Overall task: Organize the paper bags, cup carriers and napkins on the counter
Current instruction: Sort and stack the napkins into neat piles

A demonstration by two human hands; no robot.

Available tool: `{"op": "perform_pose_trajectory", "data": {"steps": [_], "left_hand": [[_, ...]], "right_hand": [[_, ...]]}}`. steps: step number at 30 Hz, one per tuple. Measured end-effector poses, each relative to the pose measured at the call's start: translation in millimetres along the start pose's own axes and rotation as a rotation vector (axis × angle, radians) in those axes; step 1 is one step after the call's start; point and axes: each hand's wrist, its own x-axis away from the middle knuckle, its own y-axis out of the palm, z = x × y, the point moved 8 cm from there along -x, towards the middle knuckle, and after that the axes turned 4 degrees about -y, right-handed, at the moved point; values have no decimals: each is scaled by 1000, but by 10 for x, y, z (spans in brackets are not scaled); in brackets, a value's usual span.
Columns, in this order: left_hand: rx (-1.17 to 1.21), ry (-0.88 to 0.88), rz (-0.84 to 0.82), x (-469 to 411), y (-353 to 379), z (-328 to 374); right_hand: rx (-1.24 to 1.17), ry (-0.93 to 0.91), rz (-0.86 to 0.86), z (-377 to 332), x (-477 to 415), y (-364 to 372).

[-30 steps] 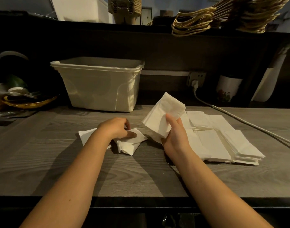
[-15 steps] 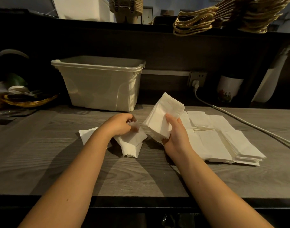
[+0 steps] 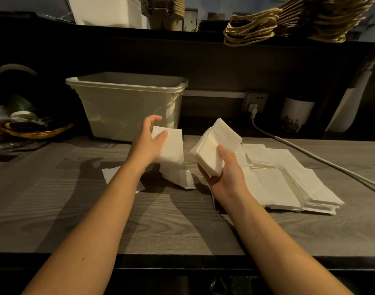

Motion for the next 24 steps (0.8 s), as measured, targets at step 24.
{"op": "perform_pose_trajectory", "data": {"steps": [24], "left_hand": [[-50,109,-174,89,172,110]], "right_hand": [[-41,-5,89,-32,52,-31]]}}
